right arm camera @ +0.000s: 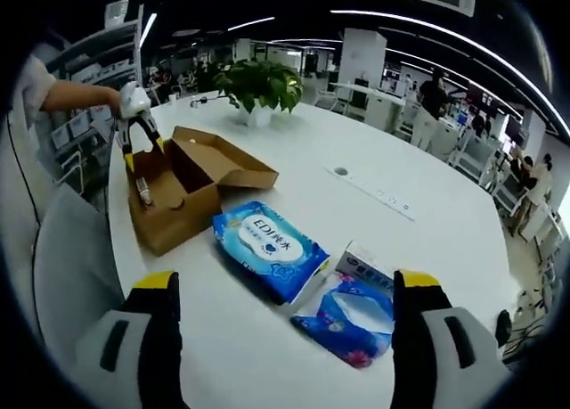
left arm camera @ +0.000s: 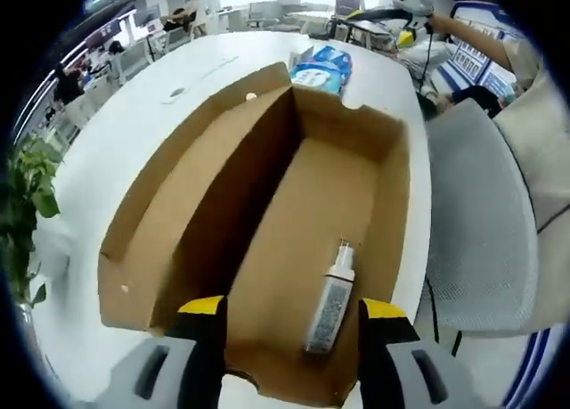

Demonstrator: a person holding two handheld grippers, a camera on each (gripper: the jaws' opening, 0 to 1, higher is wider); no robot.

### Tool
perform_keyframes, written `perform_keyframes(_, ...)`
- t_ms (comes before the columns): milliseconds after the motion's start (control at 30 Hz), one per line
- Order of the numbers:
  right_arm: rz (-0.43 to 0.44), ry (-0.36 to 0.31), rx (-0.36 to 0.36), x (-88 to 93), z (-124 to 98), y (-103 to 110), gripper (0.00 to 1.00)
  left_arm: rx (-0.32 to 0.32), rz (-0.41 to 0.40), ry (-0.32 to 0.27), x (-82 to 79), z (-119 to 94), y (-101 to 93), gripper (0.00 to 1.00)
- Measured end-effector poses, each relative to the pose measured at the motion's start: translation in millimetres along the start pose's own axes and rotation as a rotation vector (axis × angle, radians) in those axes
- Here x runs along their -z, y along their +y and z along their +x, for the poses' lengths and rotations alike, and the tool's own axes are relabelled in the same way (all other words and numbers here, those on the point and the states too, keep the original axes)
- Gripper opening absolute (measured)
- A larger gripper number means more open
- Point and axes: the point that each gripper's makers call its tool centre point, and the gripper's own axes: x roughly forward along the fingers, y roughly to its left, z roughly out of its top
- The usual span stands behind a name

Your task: Operate the shoe box by opening the lid, removing the specified soft item, and placing it in the target area until the item is outside and the box remains undamaged.

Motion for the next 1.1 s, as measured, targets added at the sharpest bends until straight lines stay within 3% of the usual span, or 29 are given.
perform_keyframes(133, 0.002, -0.018, 0.016, -1.8, -6, 10, 0.96, 0.032, 0.089, 0.081, 6.2, 9, -3.9, 0.61)
perform_keyframes(467, 0.036, -0.015, 0.031, 11.2, -16, 30, 0.96, 0.087, 0.222, 0.160, 8.4, 23, -7.6, 0.59)
perform_keyframes(633, 0.053, -0.011, 0.035, 16.8, -18, 38, 0.96, 0.123, 0.274, 0.216, 20.3, 35, -7.0, 0.56)
perform_keyframes(1100, 0.054, 0.024, 0.067, 27.6, -24, 33, 0.96, 0.203, 0.355, 0.259, 23.1, 58, -12.9, 0.50)
